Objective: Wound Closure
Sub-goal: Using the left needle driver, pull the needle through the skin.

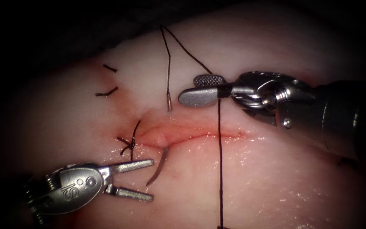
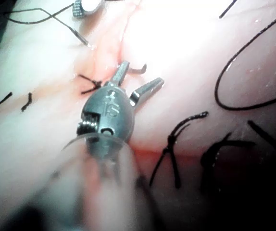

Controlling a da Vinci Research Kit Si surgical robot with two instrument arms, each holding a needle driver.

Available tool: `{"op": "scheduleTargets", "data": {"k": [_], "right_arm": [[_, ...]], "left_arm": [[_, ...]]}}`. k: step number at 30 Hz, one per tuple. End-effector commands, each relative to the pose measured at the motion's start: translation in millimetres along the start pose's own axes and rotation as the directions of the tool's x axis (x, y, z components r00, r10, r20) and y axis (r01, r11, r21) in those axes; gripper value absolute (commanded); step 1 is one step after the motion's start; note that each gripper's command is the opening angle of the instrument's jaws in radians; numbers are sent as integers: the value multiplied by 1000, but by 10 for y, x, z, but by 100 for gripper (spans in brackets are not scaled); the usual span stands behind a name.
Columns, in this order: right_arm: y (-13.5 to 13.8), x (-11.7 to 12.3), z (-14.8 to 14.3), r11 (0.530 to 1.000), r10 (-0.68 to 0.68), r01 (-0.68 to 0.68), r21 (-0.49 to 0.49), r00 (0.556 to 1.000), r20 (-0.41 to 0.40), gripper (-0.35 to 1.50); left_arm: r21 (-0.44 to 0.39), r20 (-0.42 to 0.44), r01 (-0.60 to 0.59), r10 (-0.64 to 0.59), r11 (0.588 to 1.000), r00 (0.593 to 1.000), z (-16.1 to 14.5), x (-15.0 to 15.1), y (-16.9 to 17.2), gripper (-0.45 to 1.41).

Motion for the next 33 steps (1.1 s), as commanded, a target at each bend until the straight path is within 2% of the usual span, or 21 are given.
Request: {"op": "scheduleTargets", "data": {"k": [1, 8, 14, 15, 16, 18, 19, 21, 24, 27, 30, 31, 32, 33], "right_arm": [[-4, 7, 14, 1000, -3, 3, 4, 1000, -6, 126], [-3, -4, 16, 1000, -15, 15, 6, 1000, -7, 123], [-7, -12, 12, 999, -20, 21, 25, 999, -32, 120], [-8, -12, 12, 999, -21, 21, 25, 999, -32, 120], [-8, -13, 12, 999, -21, 22, 27, 999, -34, 118], [-8, -13, 12, 999, -21, 22, 29, 999, -37, 118], [-9, -13, 13, 999, -21, 22, 30, 999, -40, 116], [-10, -14, 12, 999, -21, 22, 31, 999, -39, 116], [-13, -16, 11, 999, -22, 23, 35, 999, -37, 114], [-17, -19, 10, 999, -22, 23, 39, 999, -34, 114], [-19, -21, 9, 999, -28, 29, 41, 999, -32, 114], [-20, -21, 9, 999, -34, 35, 40, 999, -30, 114], [-20, -22, 9, 999, -34, 36, 38, 999, -27, 114], [-19, -21, 9, 999, -40, 41, 36, 999, -25, 114]], "left_arm": [[4, -9, -2, 2, 1000, 1000, 7, 1, -12, 27], [6, -24, -12, 12, 1000, 1000, 19, 1, -26, 24], [6, -28, -20, 20, 1000, 999, 21, -15, -44, 21], [5, -25, -21, 21, 1000, 999, 21, -16, -46, 17], [-6, -19, -27, 27, 1000, 999, 19, -19, -48, -8], [-17, -9, -14, 14, 1000, 1000, 19, -19, -48, -38], [-25, -1, 5, -5, 1000, 1000, 18, -18, -48, -45], [-37, 11, 49, -48, 998, 999, 17, -16, -48, -45], [-69, 3, 190, -190, 979, 982, 14, -9, -49, -45], [-119, -13, 353, -357, 928, 934, 8, 1, -53, -45], [-137, -4, 525, -530, 840, 848, 3, 11, -56, -45], [-144, 20, 620, -624, 771, 781, 1, 18, -57, -45], [-146, 23, 649, -653, 747, 757, 0, 21, -58, -45], [-152, 31, 716, -720, 682, 693, -1, 27, -60, -45]]}}
